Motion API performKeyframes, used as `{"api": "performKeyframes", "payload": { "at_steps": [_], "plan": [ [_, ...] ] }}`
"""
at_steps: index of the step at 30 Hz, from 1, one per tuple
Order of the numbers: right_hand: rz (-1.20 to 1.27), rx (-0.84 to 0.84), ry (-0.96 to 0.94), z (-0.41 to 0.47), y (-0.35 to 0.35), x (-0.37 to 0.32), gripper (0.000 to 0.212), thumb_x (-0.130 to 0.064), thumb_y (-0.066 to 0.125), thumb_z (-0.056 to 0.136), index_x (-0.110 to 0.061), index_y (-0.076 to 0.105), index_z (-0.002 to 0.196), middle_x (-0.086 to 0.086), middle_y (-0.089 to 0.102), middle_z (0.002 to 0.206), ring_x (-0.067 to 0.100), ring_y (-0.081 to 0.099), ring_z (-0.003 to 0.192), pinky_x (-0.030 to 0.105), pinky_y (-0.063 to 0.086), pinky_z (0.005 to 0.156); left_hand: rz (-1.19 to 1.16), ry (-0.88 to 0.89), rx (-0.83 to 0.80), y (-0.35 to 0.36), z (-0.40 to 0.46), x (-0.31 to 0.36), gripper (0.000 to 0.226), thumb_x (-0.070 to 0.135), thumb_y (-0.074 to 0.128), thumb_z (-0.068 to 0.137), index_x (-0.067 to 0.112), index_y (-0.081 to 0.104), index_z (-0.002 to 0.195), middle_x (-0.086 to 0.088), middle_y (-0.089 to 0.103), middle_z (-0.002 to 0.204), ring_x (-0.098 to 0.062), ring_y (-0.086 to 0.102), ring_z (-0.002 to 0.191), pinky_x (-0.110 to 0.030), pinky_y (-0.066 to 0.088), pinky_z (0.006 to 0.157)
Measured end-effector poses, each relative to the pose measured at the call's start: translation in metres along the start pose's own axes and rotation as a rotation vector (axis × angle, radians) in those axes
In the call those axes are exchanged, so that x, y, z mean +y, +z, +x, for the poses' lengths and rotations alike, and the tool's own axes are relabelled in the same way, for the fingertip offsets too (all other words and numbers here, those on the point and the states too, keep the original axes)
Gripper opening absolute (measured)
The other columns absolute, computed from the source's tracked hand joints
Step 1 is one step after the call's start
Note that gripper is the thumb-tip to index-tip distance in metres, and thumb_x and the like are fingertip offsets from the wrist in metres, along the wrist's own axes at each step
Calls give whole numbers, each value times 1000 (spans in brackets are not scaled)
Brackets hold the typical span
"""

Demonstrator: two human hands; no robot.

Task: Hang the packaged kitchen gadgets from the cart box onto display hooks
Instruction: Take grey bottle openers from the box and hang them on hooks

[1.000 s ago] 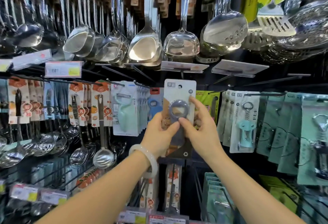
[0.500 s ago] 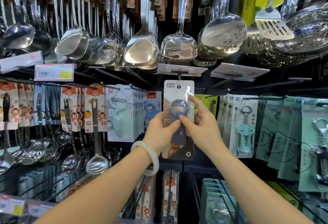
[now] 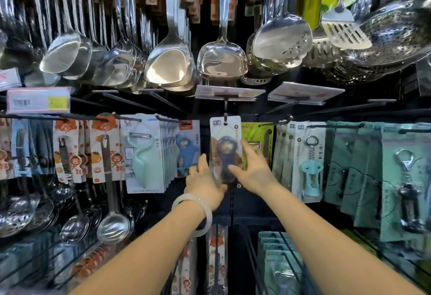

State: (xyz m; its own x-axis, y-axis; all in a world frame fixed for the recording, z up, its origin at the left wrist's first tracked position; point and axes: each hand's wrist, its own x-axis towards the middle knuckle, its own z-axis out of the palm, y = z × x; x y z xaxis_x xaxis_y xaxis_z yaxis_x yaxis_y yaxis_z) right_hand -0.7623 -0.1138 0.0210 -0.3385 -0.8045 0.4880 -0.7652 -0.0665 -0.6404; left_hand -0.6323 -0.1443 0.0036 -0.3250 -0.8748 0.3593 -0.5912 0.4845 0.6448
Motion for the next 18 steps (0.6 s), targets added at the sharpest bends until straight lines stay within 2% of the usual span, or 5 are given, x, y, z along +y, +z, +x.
{"api": "performKeyframes", "payload": {
  "at_steps": [4,6,8,10,18],
  "plan": [
    [-202,-60,68,-41,-1,21,71,-32,57,90,-24,17,148,9,25,149,28,26,138,36,27,111,181,114,-75,32,-20,-7,81,38,54,89,21,1,149,-9,19,151,-31,25,136,-40,36,105],
    [-335,-90,69,-65,-4,38,67,-33,53,92,-21,18,148,10,28,146,29,29,135,37,31,110,203,177,-168,54,-30,-3,78,37,50,91,20,0,149,-9,9,156,-31,14,142,-41,28,112],
    [-416,-101,113,-88,-13,55,66,-31,50,93,-19,17,149,10,24,149,28,25,137,37,28,112,225,232,-261,78,-43,8,76,32,46,93,17,-4,149,-11,-3,158,-28,0,145,-37,14,118],
    [-465,-72,154,-112,-29,70,65,-30,49,94,-18,17,149,9,23,149,28,23,137,35,26,112,216,308,-331,100,-58,22,75,28,45,94,17,-5,149,-10,-8,157,-26,-5,146,-36,9,119],
    [-615,35,336,-222,-144,135,59,-24,48,95,-18,22,147,9,24,151,27,22,138,34,22,112,159,607,-560,176,-146,124,75,31,47,95,23,-4,149,-7,-12,157,-26,-7,146,-38,6,118]
  ]
}}
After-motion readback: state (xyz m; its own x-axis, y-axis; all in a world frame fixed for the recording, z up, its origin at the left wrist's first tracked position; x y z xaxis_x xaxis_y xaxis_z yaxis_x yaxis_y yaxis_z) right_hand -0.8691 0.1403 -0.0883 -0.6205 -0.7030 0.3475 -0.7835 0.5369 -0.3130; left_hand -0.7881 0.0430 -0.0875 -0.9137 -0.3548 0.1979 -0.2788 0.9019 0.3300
